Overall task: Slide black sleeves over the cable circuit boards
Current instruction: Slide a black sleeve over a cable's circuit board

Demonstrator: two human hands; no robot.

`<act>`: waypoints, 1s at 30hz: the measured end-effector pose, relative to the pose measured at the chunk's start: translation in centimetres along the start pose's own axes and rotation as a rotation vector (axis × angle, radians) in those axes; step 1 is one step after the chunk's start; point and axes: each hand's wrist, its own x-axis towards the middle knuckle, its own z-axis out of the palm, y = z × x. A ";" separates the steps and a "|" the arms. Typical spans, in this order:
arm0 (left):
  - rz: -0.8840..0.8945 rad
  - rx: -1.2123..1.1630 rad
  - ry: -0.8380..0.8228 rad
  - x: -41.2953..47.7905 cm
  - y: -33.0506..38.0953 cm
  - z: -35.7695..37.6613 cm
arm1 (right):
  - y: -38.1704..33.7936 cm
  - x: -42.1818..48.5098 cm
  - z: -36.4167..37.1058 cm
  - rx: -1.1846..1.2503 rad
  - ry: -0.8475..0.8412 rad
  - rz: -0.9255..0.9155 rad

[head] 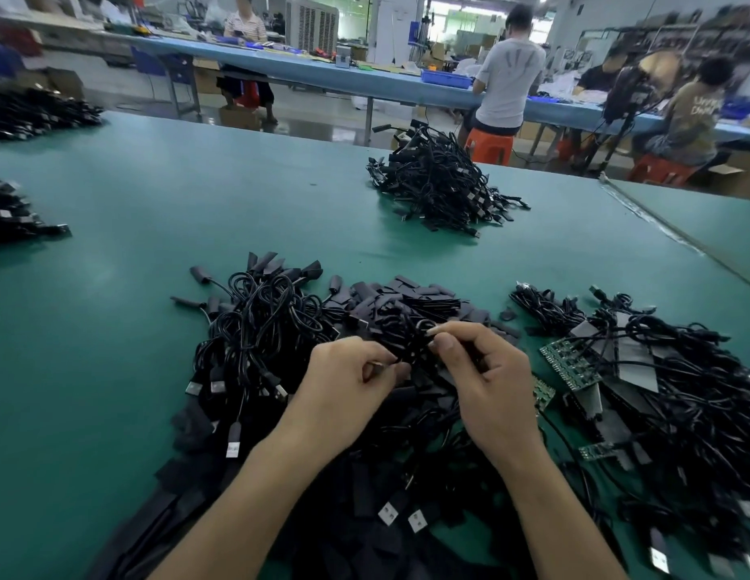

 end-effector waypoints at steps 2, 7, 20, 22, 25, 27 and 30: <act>0.036 -0.043 0.001 -0.2 0.0 0.3 | 0.0 -0.1 0.0 -0.047 -0.010 -0.024; -0.111 -0.303 0.199 0.2 0.3 0.7 | 0.4 -0.2 0.3 -0.422 -0.144 -0.105; -0.255 -0.914 0.594 1.2 0.5 -1.7 | 1.2 -0.3 -1.6 -0.443 0.077 0.194; -0.219 -0.894 0.562 1.0 0.5 -1.9 | 1.5 0.0 -2.1 -0.441 0.142 0.251; -0.125 -0.669 0.519 0.3 0.6 -2.1 | 1.8 -0.1 -2.2 -0.591 0.123 0.230; -0.034 -0.452 0.529 0.2 0.9 -2.8 | 1.8 -0.2 -2.4 -0.712 0.102 0.189; 0.105 -0.294 0.548 0.4 1.6 -4.0 | 2.1 -0.3 -2.6 -0.728 -0.087 0.223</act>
